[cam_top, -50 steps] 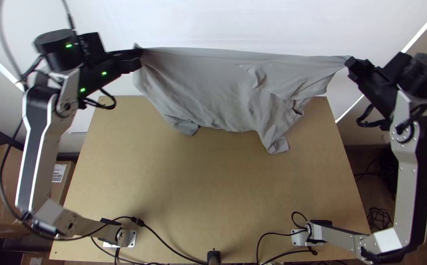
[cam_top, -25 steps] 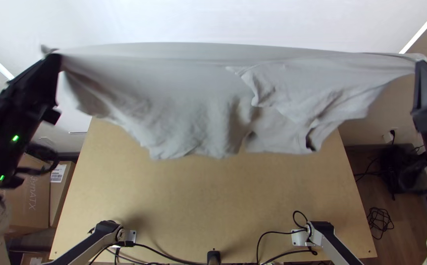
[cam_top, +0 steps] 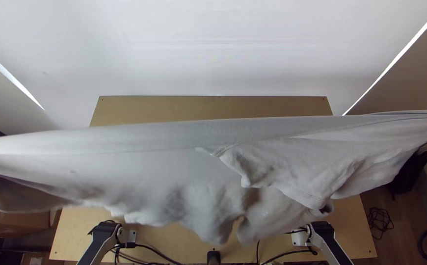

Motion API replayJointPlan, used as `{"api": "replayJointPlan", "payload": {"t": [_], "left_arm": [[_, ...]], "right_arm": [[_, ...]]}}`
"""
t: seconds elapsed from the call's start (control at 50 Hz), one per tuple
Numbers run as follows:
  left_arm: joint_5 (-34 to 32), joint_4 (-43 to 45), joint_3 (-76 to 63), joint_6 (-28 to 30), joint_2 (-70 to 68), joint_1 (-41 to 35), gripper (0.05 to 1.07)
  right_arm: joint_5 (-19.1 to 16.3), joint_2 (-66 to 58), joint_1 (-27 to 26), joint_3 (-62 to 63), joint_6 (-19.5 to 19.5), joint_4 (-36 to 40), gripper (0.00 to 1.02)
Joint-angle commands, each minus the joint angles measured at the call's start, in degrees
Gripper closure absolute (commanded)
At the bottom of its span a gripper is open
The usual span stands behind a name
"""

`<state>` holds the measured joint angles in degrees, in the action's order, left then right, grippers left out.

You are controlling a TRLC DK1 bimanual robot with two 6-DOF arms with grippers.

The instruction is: Fold the t-shirt

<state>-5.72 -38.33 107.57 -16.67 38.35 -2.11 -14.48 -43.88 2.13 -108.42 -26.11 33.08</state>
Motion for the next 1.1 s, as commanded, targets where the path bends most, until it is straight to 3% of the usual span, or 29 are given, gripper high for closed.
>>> {"api": "replayJointPlan", "payload": {"t": [0.0,0.22,0.28,0.54,0.8,1.08], "left_arm": [[4.3,-1.0,-6.1,-4.2,-2.9,1.2,1.05],[-0.4,-1.1,-29.9,-7.2,-10.8,0.9,1.05],[-1.1,-0.2,-38.1,-8.1,-13.6,0.6,1.05],[-4.7,9.2,-60.8,-8.8,-11.6,-0.6,1.05],[-4.5,26.4,-70.8,-4.8,7.2,-3.2,1.05],[-4.0,39.9,-64.9,-0.8,34.1,-3.2,1.05]], "right_arm": [[5.7,0.6,0.6,4.9,-2.4,1.5,1.0],[5.7,7.0,4.9,30.2,-2.7,3.0,1.0],[5.6,8.6,5.4,37.9,-5.0,3.0,1.0],[5.7,6.9,8.2,61.4,-5.5,-7.1,1.0],[5.8,-11.7,6.4,67.6,-3.9,-23.2,1.0],[5.9,-36.4,2.6,59.8,-1.8,-34.3,1.0]]}}
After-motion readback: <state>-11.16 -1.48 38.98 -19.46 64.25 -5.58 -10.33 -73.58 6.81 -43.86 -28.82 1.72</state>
